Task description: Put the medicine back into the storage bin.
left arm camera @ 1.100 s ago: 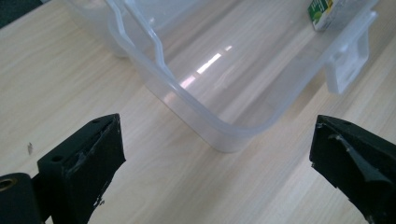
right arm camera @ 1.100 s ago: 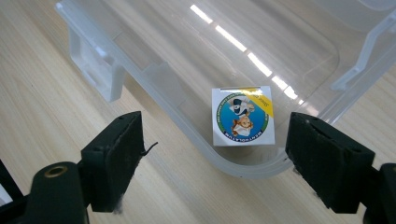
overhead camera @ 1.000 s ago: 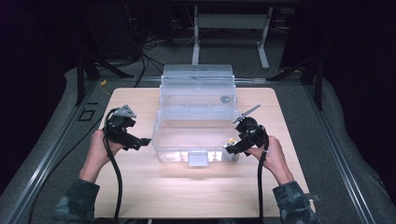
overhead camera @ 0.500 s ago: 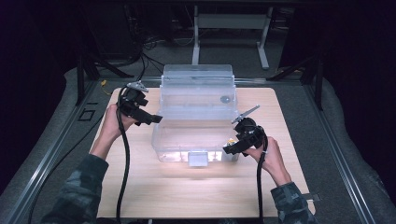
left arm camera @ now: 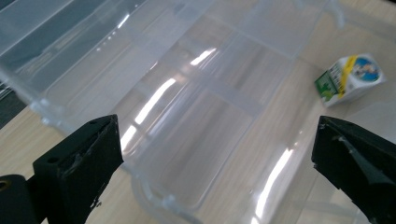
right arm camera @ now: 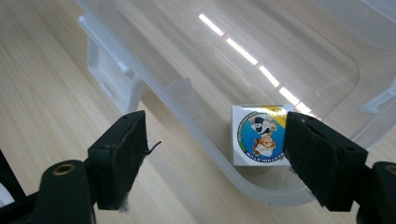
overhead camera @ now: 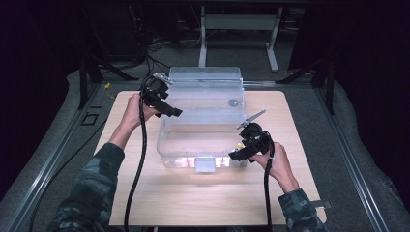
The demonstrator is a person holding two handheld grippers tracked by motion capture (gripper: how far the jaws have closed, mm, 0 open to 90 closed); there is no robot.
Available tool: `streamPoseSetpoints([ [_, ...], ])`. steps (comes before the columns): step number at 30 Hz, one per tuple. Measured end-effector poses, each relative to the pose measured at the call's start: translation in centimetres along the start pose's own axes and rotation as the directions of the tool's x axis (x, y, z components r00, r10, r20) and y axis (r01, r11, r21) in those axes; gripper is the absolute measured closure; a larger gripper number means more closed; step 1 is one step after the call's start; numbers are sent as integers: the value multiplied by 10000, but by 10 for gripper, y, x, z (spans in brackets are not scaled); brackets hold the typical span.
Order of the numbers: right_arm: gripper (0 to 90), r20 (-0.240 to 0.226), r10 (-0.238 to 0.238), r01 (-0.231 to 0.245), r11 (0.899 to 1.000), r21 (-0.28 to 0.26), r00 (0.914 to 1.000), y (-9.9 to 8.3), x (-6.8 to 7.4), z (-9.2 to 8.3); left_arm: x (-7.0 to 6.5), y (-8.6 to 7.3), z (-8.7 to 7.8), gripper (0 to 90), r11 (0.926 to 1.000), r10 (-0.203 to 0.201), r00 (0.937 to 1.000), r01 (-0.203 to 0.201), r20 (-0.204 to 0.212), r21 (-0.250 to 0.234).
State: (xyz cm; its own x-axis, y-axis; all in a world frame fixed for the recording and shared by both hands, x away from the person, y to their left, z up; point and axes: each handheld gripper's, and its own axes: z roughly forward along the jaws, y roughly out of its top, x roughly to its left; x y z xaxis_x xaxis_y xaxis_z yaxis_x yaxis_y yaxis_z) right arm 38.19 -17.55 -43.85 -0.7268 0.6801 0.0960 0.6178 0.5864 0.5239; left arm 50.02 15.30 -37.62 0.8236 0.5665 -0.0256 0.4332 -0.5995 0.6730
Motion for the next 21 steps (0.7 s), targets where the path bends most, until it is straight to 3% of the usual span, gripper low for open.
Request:
streamPoseSetpoints([
  [5, 224, -215, -4, 2, 9999, -100, 9998, 1, 0, 6, 7, 10, 6, 22, 9999, -75, 9999, 75, -75, -87],
  [7, 225, 5, 16, -16, 10000, -37, 10000, 2, 2, 6, 10, 14, 8, 23, 9999, -125, 9999, 125, -56, -86],
  [9, 226, -69, -71, 71, 10000, -22, 10000, 2, 3, 6, 11, 18, 12, 28, 9999, 17, 9997, -15, -236, 104],
  [13, 229, -77, -115, 115, 9999, -40, 9999, 2, 4, 7, 15, 25, 17, 30, 9999, -141, 9998, 142, -143, 84],
  [16, 231, -50, -146, 146, 9999, -34, 9999, 2, 5, 7, 14, 32, 23, 35, 9998, 102, 9994, -96, -325, 197],
  [17, 233, -63, -155, 155, 9999, -56, 9999, 3, 5, 7, 15, 33, 24, 37, 9995, 146, 9997, -140, -211, 280],
  [21, 256, -36, -189, 189, 9998, 35, 9998, 4, 6, 9, 18, 40, 31, 52, 9996, 67, 9997, -60, -244, 289],
])
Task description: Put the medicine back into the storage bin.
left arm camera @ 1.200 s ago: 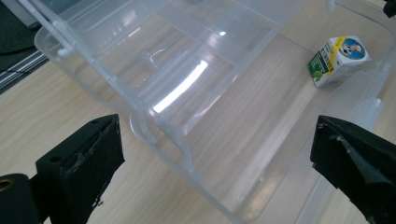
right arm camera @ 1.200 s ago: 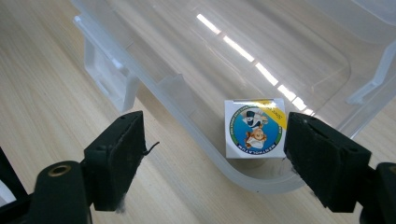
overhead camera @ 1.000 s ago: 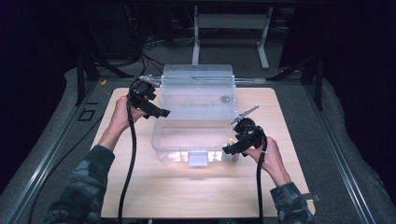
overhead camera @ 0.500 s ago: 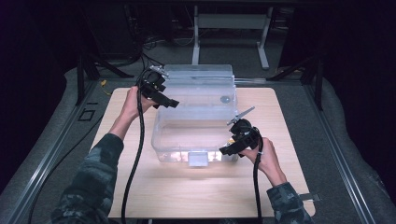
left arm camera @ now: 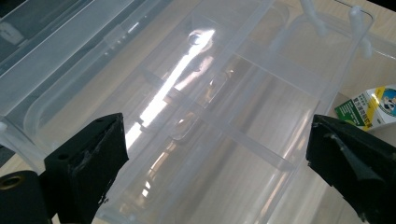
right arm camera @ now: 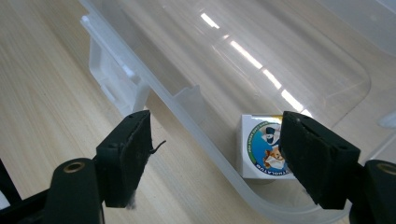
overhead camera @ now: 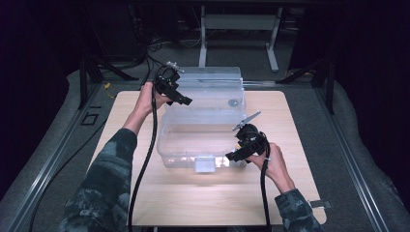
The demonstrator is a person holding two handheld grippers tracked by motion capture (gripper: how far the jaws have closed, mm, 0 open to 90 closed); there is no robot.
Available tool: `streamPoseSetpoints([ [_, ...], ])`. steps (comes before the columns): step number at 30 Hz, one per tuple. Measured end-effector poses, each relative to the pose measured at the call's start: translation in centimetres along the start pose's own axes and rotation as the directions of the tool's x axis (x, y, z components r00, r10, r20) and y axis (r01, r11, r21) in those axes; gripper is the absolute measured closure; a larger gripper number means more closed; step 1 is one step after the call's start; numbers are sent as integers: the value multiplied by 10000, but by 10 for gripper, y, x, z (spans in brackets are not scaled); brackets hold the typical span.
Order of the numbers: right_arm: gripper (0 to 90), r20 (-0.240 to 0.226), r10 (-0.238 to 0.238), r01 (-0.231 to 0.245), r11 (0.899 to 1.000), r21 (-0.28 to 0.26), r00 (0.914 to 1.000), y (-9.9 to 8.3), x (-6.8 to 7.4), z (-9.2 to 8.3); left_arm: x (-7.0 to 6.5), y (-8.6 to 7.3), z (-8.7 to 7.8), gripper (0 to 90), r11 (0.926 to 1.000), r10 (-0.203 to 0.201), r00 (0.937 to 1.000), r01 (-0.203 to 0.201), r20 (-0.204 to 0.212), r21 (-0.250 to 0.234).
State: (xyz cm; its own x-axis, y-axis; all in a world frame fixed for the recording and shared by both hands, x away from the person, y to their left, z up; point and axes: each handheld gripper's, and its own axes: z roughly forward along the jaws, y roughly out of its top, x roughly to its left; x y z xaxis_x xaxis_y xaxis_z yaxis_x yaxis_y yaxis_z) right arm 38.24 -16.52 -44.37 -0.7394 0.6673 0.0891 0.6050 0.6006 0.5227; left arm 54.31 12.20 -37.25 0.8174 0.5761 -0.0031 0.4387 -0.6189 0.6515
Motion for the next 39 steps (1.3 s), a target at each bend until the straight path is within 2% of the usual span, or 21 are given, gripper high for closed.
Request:
streamPoseSetpoints([
  [2, 254, -32, -41, 41, 10000, -16, 10000, 0, 2, 1, 3, 2, 3, 54, 10000, -87, 10000, 87, -25, 0],
  [4, 254, -3, -93, 93, 9999, -80, 10000, 0, 3, 1, 5, 2, 5, 74, 9999, 57, 9997, -55, -257, 90],
  [5, 253, -21, -71, 70, 9999, -116, 10000, 0, 3, 2, 6, 2, 8, 82, 9999, -62, 9997, 65, -221, 136],
  [8, 253, -24, -63, 63, 9998, -175, 10000, 0, 4, 3, 11, 1, 13, 125, 9995, -86, 9996, 93, -266, 294],
  [10, 268, 139, -115, 116, 9999, -92, 9998, 1, 5, 4, 14, 0, 18, 143, 9993, -220, 9994, 228, -260, 300],
  [11, 287, -30, -127, 126, 9998, -156, 9999, 1, 5, 5, 15, -1, 20, 143, 9990, -223, 9993, 234, -293, 375],
  [14, 312, -97, -108, 107, 9998, -148, 9999, 1, 7, 8, 17, -2, 28, 167, 9981, -323, 9988, 343, -380, 513],
  [16, 328, -187, -78, 74, 9998, -201, 9998, 0, 7, 10, 17, -2, 32, 227, 9978, -356, 9989, 371, -289, 551],
  [17, 334, -132, -91, 88, 9997, -246, 9999, 0, 7, 11, 17, -2, 34, 227, 9974, -435, 9982, 458, -419, 563],
  [21, 395, -87, -180, 179, 9998, -93, 9998, -4, 8, 20, 18, -2, 34, 379, 9982, -531, 9976, 543, -447, 268],
  [23, 407, -63, -166, 166, 9998, -82, 9998, -5, 8, 21, 17, -2, 34, 399, 9984, -494, 9971, 508, -573, 242],
  [26, 456, -85, -109, 108, 9999, -80, 9999, -6, 7, 26, 17, -3, 34, 520, 9982, -564, 9956, 578, -747, 158],
  [29, 504, 43, -61, 61, 10000, 0, 10000, -6, 7, 29, 16, -4, 35, 577, 9983, -557, 9962, 566, -667, 111],
  [33, 553, -157, -21, 20, 10000, -84, 9999, -7, 8, 32, 17, -4, 35, 624, 9988, -450, 9973, 460, -576, 157],
  [34, 585, -271, 99, -101, 9999, -93, 9996, -7, 8, 34, 16, -3, 35, 645, 9989, -407, 9976, 418, -557, 195],
  [37, 599, -418, 337, -343, 9993, -152, 9986, -8, 7, 37, 15, -3, 35, 665, 9991, -355, 9979, 368, -550, 226],
  [39, 599, -229, 300, -307, 9991, -288, 9993, -9, 9, 38, 15, -3, 35, 682, 9993, -294, 9982, 306, -522, 223],
])
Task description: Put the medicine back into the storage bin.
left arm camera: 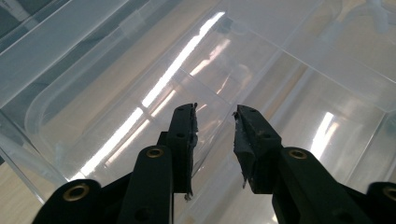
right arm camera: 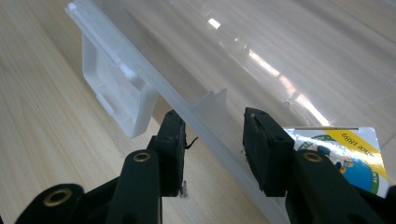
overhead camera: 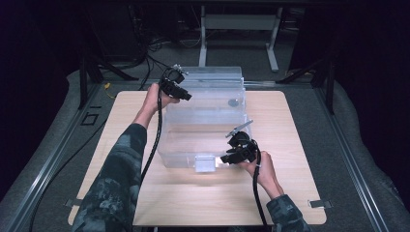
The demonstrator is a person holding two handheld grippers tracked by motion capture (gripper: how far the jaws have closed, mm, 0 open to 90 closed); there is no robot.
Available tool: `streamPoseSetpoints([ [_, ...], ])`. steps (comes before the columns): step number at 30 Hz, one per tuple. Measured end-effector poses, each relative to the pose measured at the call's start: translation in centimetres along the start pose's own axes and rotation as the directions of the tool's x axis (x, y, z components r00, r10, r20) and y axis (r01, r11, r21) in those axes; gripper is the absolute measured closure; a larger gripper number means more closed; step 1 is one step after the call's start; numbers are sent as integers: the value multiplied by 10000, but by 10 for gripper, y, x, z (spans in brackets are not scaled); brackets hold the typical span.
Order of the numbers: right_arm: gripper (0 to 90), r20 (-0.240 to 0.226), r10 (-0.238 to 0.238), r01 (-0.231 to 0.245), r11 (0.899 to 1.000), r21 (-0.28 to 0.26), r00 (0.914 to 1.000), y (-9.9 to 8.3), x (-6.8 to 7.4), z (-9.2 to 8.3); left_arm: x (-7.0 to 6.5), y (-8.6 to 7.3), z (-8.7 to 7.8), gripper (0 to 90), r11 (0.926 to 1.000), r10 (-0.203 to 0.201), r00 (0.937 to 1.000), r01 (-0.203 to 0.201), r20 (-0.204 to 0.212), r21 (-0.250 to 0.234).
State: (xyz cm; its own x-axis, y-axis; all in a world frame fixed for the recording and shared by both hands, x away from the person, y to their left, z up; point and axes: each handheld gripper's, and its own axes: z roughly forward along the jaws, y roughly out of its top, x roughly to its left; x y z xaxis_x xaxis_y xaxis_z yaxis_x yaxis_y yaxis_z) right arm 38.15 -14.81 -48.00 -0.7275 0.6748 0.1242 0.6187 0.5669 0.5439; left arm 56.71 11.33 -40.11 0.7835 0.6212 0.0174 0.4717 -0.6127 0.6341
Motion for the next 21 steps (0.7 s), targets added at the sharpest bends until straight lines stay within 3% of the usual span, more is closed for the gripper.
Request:
streamPoseSetpoints([
  [3, 598, 56, -24, 25, 9997, -238, 10000, -1, 2, 0, 0, 0, 0, 702, 10000, 32, 9999, -32, 107, 44],
  [4, 597, 293, -49, 56, 9997, -241, 9996, -1, 4, -1, 0, 0, 0, 715, 9999, 108, 9999, -108, 105, 82],
  [8, 594, 533, -126, 141, 9995, -289, 9985, -1, 7, -1, -1, 1, 0, 730, 9998, 159, 9998, -161, 133, 122],
  [11, 587, 575, -21, 42, 9994, -358, 9983, -2, 7, -1, -3, 2, -1, 748, 9993, 320, 9994, -322, 113, 197],
  [14, 579, 667, 81, -53, 9991, -432, 9977, -2, 8, 0, -4, 4, -5, 763, 9964, 778, 9967, -785, 224, 316],
  [21, 570, 713, 265, -237, 9989, -394, 9971, -1, 9, 0, -6, 3, -9, 772, 9964, 832, 9958, -838, 385, 148],
])
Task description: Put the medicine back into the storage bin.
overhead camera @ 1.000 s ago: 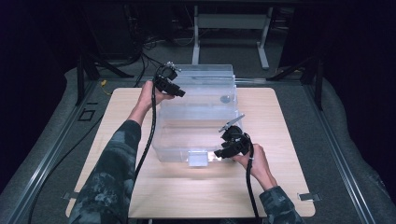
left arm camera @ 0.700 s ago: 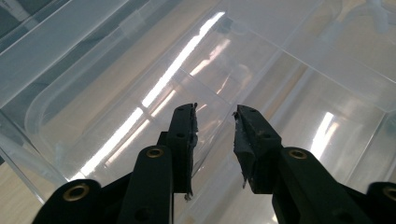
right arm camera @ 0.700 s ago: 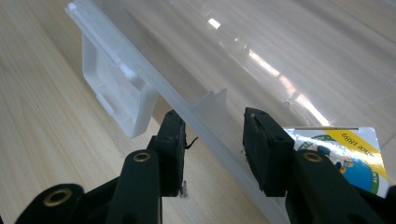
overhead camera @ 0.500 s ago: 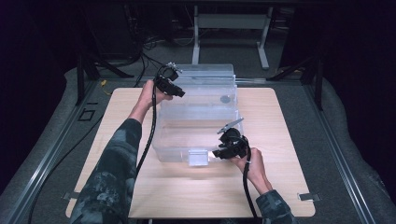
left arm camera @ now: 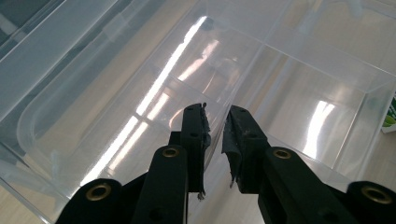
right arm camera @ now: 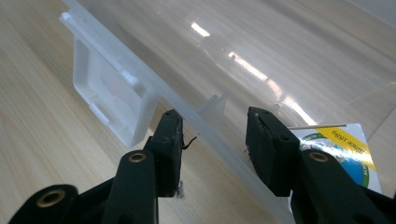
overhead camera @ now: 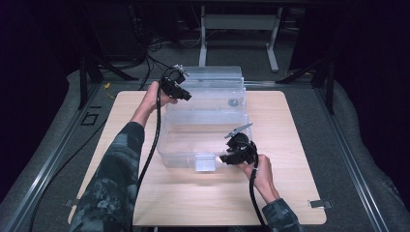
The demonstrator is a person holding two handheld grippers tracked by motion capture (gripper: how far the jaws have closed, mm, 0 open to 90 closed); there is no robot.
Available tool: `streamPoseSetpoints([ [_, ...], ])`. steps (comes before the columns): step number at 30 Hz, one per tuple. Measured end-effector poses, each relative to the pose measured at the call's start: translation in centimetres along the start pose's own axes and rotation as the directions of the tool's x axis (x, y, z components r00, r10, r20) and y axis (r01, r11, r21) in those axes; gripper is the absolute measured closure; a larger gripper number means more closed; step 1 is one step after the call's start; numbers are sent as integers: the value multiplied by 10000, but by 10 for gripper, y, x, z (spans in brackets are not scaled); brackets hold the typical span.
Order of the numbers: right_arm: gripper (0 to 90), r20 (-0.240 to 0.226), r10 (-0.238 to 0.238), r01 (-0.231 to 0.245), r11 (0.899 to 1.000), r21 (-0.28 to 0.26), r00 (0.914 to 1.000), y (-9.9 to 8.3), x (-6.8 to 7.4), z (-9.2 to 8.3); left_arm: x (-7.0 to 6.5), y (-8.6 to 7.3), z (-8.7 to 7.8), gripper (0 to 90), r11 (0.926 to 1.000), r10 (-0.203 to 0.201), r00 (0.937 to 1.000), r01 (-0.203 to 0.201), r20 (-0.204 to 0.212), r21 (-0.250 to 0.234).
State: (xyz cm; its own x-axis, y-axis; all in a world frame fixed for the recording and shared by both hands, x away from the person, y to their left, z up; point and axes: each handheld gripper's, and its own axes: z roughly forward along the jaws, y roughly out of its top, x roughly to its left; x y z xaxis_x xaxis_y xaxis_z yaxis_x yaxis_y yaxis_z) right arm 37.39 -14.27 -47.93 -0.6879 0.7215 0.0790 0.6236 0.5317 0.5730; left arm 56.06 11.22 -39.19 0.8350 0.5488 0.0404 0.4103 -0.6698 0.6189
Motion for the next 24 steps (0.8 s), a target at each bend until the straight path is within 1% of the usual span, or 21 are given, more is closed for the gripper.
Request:
streamPoseSetpoints([
  [4, 566, 23, 30, -30, 10000, -17, 10000, 0, 0, 0, -2, 0, -2, 776, 10000, 55, 10000, -55, 13, -43],
  [5, 558, -33, 52, -52, 10000, -46, 10000, -1, 0, 1, -2, 0, -3, 776, 10000, 42, 10000, -42, 20, -68],
  [8, 551, 32, 109, -109, 9999, -37, 9999, -1, 1, 2, -3, -1, -6, 777, 9999, 62, 9999, -60, 114, -145],
  [17, 545, 57, 167, -166, 9998, -66, 9998, -1, 1, 2, -12, -5, -18, 785, 9981, 441, 9989, -435, 130, -431],
  [21, 544, 43, 156, -156, 9999, -52, 9999, -1, 1, 2, -17, -8, -23, 788, 9968, 552, 9984, -545, 115, -592],
  [24, 543, 34, 163, -163, 9999, -37, 9999, -1, 1, 2, -20, -9, -26, 789, 9961, 637, 9979, -630, 103, -624],
])
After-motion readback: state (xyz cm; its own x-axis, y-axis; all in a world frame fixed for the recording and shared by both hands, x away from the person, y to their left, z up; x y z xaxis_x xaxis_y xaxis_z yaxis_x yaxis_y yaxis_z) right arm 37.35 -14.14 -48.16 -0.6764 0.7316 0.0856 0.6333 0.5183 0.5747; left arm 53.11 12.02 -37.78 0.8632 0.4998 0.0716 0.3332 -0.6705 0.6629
